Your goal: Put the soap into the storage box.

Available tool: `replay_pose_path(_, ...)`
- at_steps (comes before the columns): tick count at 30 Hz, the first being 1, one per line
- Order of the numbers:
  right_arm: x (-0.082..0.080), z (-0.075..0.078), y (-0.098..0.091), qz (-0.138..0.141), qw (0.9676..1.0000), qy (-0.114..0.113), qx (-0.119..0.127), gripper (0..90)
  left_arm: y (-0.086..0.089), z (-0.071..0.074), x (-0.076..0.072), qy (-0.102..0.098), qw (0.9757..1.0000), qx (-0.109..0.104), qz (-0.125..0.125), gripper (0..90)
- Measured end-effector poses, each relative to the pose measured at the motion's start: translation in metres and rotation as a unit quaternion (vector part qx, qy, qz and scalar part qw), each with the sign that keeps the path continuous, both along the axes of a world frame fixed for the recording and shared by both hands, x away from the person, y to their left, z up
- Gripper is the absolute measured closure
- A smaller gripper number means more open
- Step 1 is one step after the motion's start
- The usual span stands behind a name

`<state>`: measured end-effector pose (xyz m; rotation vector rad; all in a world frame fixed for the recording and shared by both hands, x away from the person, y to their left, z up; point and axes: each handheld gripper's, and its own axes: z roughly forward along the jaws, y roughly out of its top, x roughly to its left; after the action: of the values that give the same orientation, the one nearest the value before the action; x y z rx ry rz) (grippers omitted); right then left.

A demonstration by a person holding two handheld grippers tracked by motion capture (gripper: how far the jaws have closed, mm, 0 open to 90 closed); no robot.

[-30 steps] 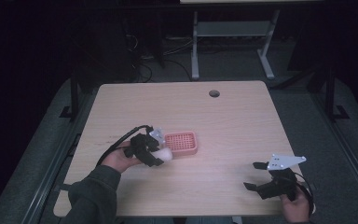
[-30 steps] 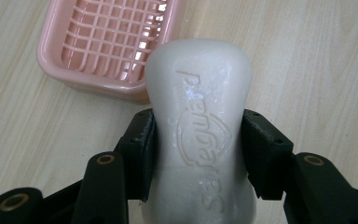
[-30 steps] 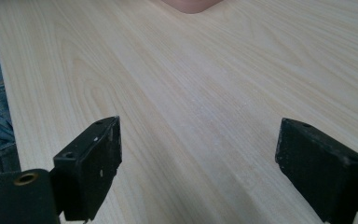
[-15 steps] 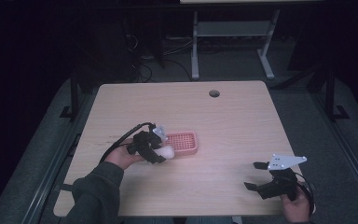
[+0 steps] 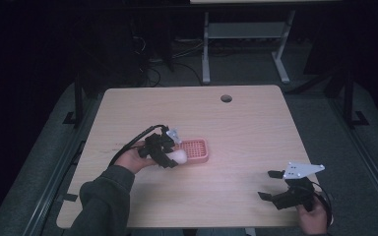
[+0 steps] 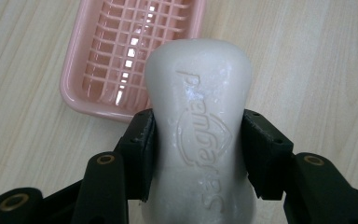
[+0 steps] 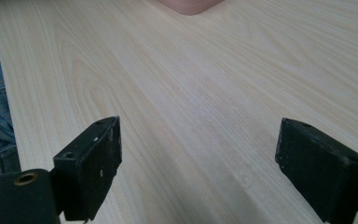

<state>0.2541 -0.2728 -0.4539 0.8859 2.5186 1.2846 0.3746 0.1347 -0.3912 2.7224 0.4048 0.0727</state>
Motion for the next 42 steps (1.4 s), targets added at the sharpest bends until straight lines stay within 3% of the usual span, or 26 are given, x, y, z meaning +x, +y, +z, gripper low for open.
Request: replay_pose_path(42,0.0,0.0,-0.003,-0.004,0.9999,0.001,0.01,14.1,-0.026,-0.001,0.035,0.001,0.9999,0.003,0.015,49.2)
